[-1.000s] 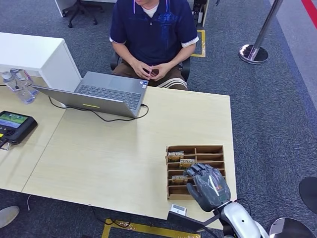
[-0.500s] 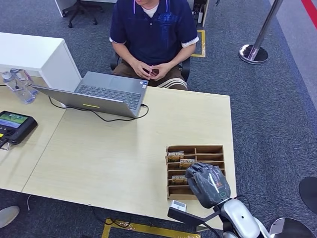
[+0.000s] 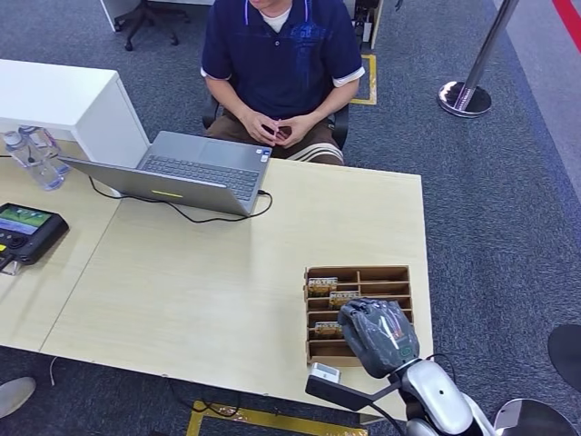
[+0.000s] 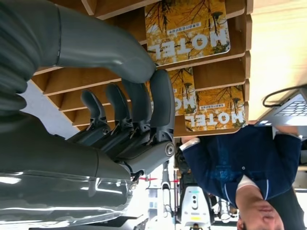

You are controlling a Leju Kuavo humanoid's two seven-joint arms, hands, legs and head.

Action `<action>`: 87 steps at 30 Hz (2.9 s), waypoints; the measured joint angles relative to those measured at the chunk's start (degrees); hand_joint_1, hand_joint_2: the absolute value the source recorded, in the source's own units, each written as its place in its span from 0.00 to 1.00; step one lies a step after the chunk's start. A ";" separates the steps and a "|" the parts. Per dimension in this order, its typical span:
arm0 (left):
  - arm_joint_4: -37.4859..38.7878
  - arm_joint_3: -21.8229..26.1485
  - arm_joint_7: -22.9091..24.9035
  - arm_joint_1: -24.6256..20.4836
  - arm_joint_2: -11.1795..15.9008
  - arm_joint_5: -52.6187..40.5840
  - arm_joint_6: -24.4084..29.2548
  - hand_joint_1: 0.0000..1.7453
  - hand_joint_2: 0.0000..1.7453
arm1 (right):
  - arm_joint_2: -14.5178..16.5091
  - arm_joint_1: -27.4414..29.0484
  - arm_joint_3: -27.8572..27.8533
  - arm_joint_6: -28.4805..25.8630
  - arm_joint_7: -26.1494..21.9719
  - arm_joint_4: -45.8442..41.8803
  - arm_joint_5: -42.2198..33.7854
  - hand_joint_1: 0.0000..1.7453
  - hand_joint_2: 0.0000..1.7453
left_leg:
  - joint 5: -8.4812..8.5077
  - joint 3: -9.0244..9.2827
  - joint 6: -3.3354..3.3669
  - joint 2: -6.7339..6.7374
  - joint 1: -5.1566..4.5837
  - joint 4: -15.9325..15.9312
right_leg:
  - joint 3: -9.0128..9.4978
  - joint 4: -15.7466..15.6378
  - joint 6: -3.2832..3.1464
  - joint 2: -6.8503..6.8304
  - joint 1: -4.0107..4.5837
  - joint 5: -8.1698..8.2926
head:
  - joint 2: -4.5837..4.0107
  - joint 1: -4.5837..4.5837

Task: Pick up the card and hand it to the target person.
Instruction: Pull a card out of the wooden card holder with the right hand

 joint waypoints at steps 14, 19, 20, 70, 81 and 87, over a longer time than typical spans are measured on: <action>0.00 0.00 0.02 0.00 0.00 0.03 0.02 0.00 1.00 | 0.00 -1.74 1.18 0.40 -0.40 1.23 -2.10 0.70 1.00 | 0.00 0.00 0.00 0.00 0.00 0.00 | 0.00 0.00 0.00 0.00 0.00 0.00 | 0.00 0.01; 0.00 0.00 -0.02 0.00 0.00 0.03 0.02 0.00 1.00 | 0.00 -2.29 1.22 0.52 -0.44 1.34 -2.52 0.73 1.00 | 0.00 0.00 0.00 0.00 0.00 0.00 | 0.00 0.00 0.00 0.00 0.00 0.00 | 0.00 0.00; 0.00 0.00 -0.02 0.00 0.00 0.03 0.02 0.00 1.00 | 0.00 -2.42 1.22 0.53 -0.44 1.38 -2.57 0.73 1.00 | 0.00 0.00 0.00 0.00 0.00 0.00 | 0.00 0.00 0.00 0.00 0.00 0.00 | 0.00 -0.01; 0.00 0.04 0.63 0.00 0.02 -0.15 0.11 0.00 1.00 | -0.61 -3.34 1.24 2.56 -1.12 2.15 -5.62 0.65 1.00 | 0.00 0.00 0.00 0.00 0.00 0.00 | -0.01 0.00 0.00 0.00 0.00 0.00 | 0.00 0.01; 0.00 0.04 0.58 0.00 0.04 -0.19 0.11 0.00 1.00 | -0.64 -3.05 1.25 3.46 -1.20 2.14 -5.74 0.60 1.00 | 0.00 0.01 0.00 0.00 0.00 0.00 | -0.01 0.00 0.00 0.00 0.00 0.00 | 0.00 0.00; 0.00 0.04 0.56 0.00 0.07 -0.25 0.11 0.00 1.00 | -0.70 -3.05 1.26 4.05 -1.30 2.14 -5.81 0.54 1.00 | 0.00 0.01 0.00 0.00 0.00 0.00 | -0.01 0.00 0.00 0.01 0.00 0.00 | 0.00 0.00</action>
